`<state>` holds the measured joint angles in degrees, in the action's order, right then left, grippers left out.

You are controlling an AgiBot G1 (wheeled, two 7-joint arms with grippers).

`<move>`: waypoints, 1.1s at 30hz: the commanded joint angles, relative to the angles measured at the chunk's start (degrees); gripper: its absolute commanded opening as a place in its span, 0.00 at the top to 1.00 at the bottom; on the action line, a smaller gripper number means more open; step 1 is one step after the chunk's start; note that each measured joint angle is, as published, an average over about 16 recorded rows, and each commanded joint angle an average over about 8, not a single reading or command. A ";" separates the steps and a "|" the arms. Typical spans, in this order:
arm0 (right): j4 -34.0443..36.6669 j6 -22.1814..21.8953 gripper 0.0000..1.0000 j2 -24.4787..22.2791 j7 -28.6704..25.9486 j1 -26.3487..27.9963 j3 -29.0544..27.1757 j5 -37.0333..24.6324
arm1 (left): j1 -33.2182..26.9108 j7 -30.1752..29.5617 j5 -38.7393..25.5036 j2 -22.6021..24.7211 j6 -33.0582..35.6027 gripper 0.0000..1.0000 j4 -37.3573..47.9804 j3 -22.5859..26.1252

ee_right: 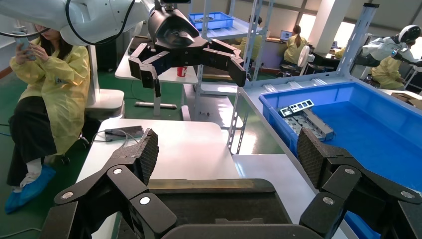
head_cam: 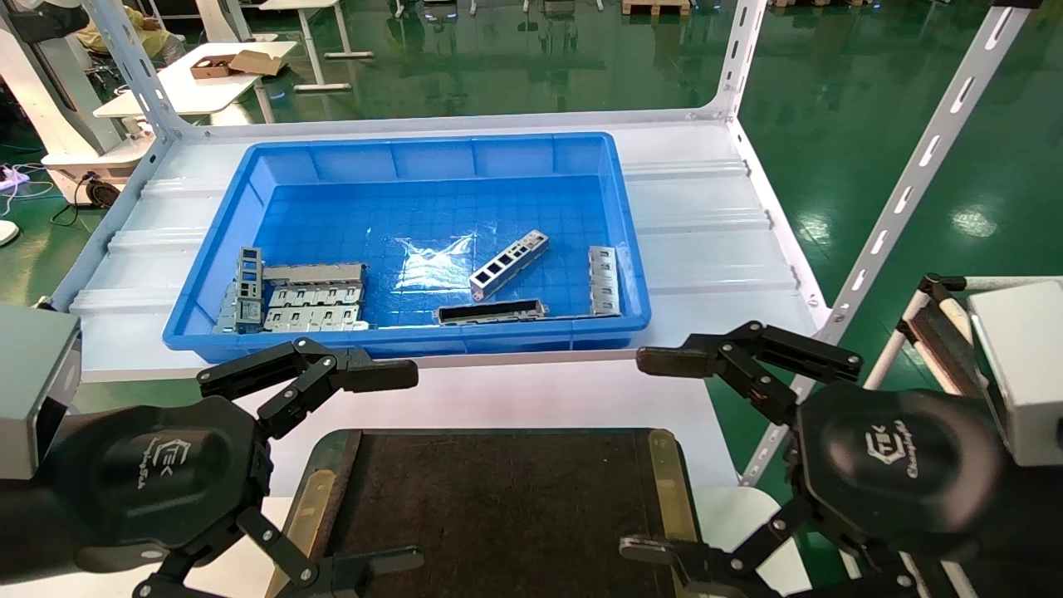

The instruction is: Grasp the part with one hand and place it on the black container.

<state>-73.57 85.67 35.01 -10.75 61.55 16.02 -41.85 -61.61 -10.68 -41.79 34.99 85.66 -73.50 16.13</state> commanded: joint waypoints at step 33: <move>0.04 0.01 0.00 0.00 0.03 0.03 0.03 0.01 | -1.67 0.13 -2.27 1.06 -1.85 0.00 0.91 0.58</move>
<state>-73.53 85.68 35.01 -10.72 61.57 16.05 -41.84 -63.79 -10.72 -44.44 36.45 83.58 -72.36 16.94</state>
